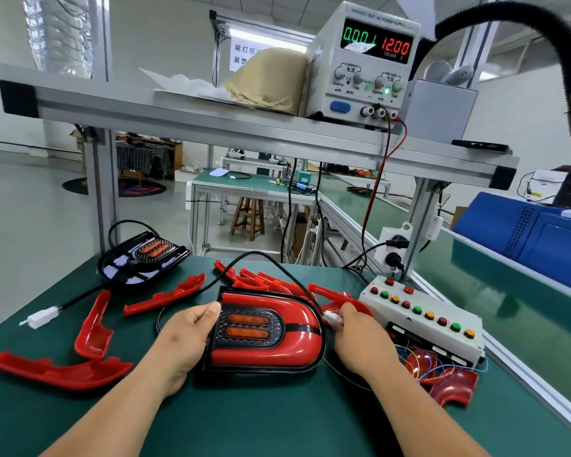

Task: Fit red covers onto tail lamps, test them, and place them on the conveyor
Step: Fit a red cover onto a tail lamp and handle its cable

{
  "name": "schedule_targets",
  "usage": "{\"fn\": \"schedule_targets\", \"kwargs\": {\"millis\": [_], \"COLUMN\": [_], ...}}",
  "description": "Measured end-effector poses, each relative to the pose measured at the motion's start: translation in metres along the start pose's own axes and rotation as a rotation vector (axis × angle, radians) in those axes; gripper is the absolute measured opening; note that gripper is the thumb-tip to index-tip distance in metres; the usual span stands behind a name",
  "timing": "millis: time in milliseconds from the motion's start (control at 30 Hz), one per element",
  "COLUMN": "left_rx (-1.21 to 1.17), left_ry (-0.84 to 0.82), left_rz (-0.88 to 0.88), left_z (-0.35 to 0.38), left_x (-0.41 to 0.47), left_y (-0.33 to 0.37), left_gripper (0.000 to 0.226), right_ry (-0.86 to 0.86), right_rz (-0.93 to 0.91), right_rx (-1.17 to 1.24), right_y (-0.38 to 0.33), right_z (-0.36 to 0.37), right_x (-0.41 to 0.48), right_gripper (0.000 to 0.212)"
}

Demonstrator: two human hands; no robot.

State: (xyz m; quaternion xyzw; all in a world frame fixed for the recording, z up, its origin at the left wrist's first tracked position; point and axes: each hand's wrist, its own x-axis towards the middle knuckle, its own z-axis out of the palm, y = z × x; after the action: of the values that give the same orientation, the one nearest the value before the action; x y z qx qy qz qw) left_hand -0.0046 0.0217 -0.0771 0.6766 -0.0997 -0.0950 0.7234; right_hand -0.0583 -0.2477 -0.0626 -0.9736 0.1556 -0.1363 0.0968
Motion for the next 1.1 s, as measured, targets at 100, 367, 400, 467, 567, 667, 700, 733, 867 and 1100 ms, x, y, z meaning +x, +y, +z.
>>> {"fn": "schedule_targets", "kwargs": {"millis": [100, 367, 400, 467, 567, 667, 700, 733, 867, 1100], "left_rx": [0.004, 0.024, 0.025, 0.015, 0.005, -0.002, -0.005, -0.01, -0.005, 0.005], "left_ry": [-0.003, -0.013, -0.012, -0.01, -0.01, -0.022, -0.023, -0.023, -0.023, -0.035], "left_rz": [-0.005, -0.023, -0.024, -0.027, -0.022, -0.015, -0.014, -0.015, -0.016, -0.009], "left_z": [0.001, 0.001, 0.001, 0.001, 0.001, 0.0, 0.0, 0.0, 0.0, 0.0], "left_x": [0.0, -0.002, -0.002, -0.003, -0.003, -0.002, -0.001, -0.001, 0.001, -0.001], "left_y": [0.001, 0.006, 0.006, 0.006, 0.005, 0.003, 0.003, 0.002, 0.001, 0.002], "left_gripper": [0.033, 0.037, 0.036, 0.036, 0.036, 0.037, 0.037, 0.037, 0.037, 0.038], "right_ry": [0.022, 0.075, 0.074, 0.075, 0.093, 0.156, 0.176, 0.191, 0.166, 0.268], "right_rz": [-0.037, -0.098, -0.103, -0.105, -0.069, -0.017, -0.002, 0.007, 0.045, 0.046], "right_rx": [-0.034, -0.039, -0.046, -0.059, -0.066, -0.09, -0.063, -0.006, 0.253, 0.095], "right_y": [0.002, 0.006, 0.006, 0.006, 0.005, 0.006, 0.006, 0.007, 0.007, 0.0], "right_z": [0.0, -0.004, -0.005, -0.006, -0.005, -0.004, -0.005, -0.006, -0.013, -0.017], "right_x": [-0.001, -0.004, -0.005, -0.006, -0.007, -0.007, -0.007, -0.007, -0.009, -0.006], "right_gripper": [0.011, 0.016, 0.017, 0.02, 0.03, 0.031, 0.029, 0.026, 0.018, 0.028]}}
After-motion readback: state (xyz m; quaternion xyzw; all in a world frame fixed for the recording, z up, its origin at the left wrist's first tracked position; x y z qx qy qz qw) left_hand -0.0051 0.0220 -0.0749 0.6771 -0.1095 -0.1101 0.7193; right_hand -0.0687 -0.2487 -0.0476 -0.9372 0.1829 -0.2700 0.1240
